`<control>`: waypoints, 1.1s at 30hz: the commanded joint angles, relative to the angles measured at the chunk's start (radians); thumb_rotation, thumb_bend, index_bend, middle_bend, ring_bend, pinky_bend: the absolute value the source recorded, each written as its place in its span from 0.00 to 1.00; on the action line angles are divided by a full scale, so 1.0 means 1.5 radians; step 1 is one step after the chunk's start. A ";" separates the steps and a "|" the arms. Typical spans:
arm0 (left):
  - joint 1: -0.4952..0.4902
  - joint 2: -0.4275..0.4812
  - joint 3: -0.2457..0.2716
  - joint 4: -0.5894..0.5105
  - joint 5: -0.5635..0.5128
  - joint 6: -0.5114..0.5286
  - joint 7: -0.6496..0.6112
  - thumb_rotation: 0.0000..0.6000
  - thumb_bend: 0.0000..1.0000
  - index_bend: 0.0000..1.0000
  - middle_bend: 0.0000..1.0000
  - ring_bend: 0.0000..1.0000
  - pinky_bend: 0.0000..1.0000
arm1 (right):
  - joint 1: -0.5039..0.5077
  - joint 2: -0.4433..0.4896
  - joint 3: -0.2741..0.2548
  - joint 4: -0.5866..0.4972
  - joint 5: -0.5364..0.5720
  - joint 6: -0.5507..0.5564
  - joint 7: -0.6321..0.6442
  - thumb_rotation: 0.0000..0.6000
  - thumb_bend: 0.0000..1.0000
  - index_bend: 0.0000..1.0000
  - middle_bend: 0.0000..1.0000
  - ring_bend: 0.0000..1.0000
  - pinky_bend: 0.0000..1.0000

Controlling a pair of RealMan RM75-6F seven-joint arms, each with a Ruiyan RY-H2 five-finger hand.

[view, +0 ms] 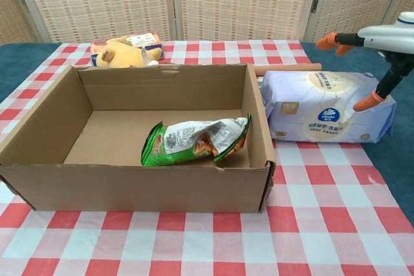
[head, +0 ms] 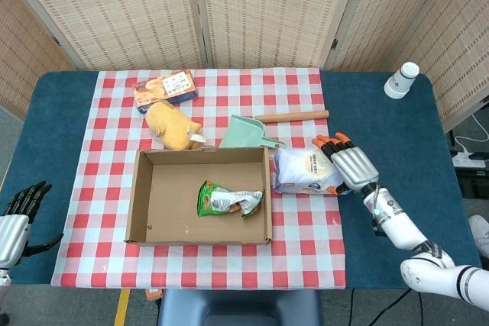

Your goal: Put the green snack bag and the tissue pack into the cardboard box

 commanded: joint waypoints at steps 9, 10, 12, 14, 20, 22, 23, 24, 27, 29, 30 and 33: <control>-0.001 0.001 -0.001 0.001 -0.004 -0.003 -0.004 1.00 0.20 0.00 0.00 0.00 0.08 | 0.032 -0.041 0.004 0.049 0.024 -0.031 -0.003 1.00 0.00 0.00 0.00 0.00 0.00; -0.001 0.001 -0.001 0.001 -0.004 -0.003 -0.004 1.00 0.20 0.00 0.00 0.00 0.08 | 0.034 -0.044 0.004 0.051 0.026 -0.034 -0.004 1.00 0.00 0.00 0.00 0.00 0.00; -0.001 0.001 -0.001 0.001 -0.005 -0.004 -0.005 1.00 0.20 0.00 0.00 0.00 0.08 | 0.039 -0.049 0.003 0.056 0.032 -0.044 -0.006 1.00 0.00 0.00 0.00 0.00 0.00; -0.001 0.001 -0.002 0.001 -0.006 -0.005 -0.005 1.00 0.20 0.00 0.00 0.00 0.08 | 0.045 -0.054 0.002 0.061 0.038 -0.055 -0.007 1.00 0.00 0.00 0.00 0.00 0.00; -0.003 0.000 -0.003 0.003 -0.008 -0.008 -0.006 1.00 0.20 0.00 0.00 0.00 0.08 | 0.059 -0.071 -0.003 0.083 0.055 -0.085 -0.007 1.00 0.00 0.00 0.00 0.00 0.00; -0.003 0.000 -0.003 0.004 -0.009 -0.008 -0.007 1.00 0.20 0.00 0.00 0.00 0.08 | 0.061 -0.077 -0.006 0.090 0.056 -0.088 -0.010 1.00 0.00 0.00 0.00 0.00 0.00; -0.003 0.000 -0.003 0.004 -0.009 -0.008 -0.008 1.00 0.20 0.00 0.00 0.00 0.08 | 0.062 -0.079 -0.006 0.093 0.056 -0.087 -0.011 1.00 0.00 0.00 0.00 0.00 0.00; -0.003 0.000 -0.003 0.004 -0.010 -0.008 -0.008 1.00 0.20 0.00 0.00 0.00 0.08 | 0.062 -0.082 -0.006 0.095 0.055 -0.085 -0.011 1.00 0.00 0.00 0.00 0.00 0.01; -0.003 0.000 -0.003 0.005 -0.009 -0.009 -0.009 1.00 0.20 0.00 0.00 0.00 0.08 | 0.061 -0.090 -0.008 0.103 0.051 -0.075 -0.012 1.00 0.00 0.00 0.01 0.00 0.13; -0.003 0.000 -0.003 0.005 -0.008 -0.009 -0.008 1.00 0.20 0.00 0.00 0.00 0.08 | 0.059 -0.097 -0.008 0.109 0.049 -0.065 -0.015 1.00 0.00 0.04 0.06 0.06 0.23; -0.003 0.000 -0.003 0.004 -0.008 -0.009 -0.008 1.00 0.20 0.00 0.00 0.00 0.08 | 0.057 -0.100 -0.008 0.111 0.048 -0.059 -0.016 1.00 0.00 0.06 0.08 0.08 0.26; -0.003 0.000 -0.002 0.005 -0.008 -0.009 -0.008 1.00 0.20 0.00 0.00 0.00 0.08 | 0.053 -0.109 -0.008 0.118 0.046 -0.041 -0.022 1.00 0.00 0.21 0.19 0.23 0.41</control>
